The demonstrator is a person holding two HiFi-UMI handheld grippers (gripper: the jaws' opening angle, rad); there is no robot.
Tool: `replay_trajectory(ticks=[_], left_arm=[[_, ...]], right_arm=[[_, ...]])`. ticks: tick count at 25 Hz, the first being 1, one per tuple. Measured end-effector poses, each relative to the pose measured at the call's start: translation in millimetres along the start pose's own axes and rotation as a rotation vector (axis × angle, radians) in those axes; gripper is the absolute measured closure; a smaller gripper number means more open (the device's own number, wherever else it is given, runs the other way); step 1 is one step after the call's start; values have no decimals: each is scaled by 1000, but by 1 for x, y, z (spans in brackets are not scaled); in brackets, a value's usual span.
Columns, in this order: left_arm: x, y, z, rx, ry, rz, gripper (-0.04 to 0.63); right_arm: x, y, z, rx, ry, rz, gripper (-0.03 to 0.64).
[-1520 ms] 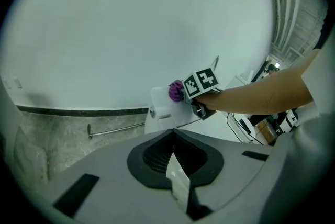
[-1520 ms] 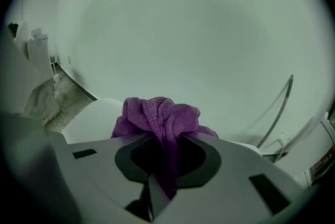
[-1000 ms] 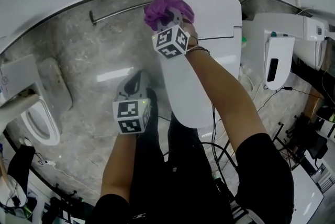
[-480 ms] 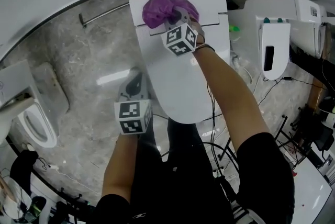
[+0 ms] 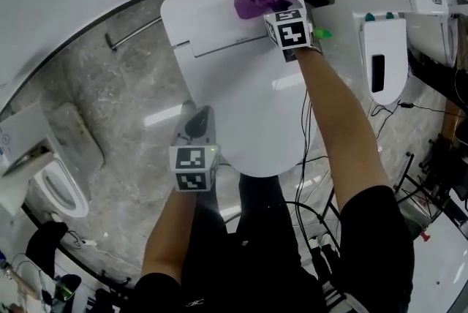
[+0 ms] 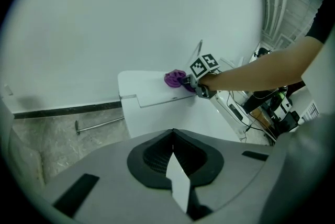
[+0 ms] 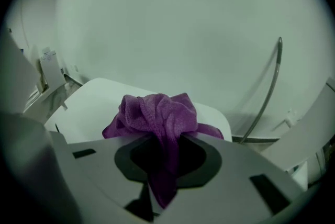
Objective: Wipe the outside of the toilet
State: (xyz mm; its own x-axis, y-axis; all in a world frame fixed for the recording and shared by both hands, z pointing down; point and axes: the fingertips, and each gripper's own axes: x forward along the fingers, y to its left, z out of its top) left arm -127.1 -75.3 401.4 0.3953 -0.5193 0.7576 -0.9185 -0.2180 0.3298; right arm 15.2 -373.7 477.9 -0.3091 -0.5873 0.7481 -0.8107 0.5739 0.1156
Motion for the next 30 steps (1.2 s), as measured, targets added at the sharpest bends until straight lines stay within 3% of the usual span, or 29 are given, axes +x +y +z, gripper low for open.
replay_trajectory(ticks=[7,11,13,18,30], left_arm=[[4,-5,5,5,-30,35,588],[-8,4,-15,-45,-55,78,588],[-16,9,-31,-94,-61,101,588],[-30,19,-49,-199,-95,155,588],[-75,67,-59,-290,-157,172,588]], right_arm=[[1,-52,-9,157,-1,-110,545],[-7,-59,-12,250,13,-214,545],[-8,-40,-10,148,4,-210,546],[-4,51,14,-196,-42,-39,546],[9,218,64,-552,9,233,546]])
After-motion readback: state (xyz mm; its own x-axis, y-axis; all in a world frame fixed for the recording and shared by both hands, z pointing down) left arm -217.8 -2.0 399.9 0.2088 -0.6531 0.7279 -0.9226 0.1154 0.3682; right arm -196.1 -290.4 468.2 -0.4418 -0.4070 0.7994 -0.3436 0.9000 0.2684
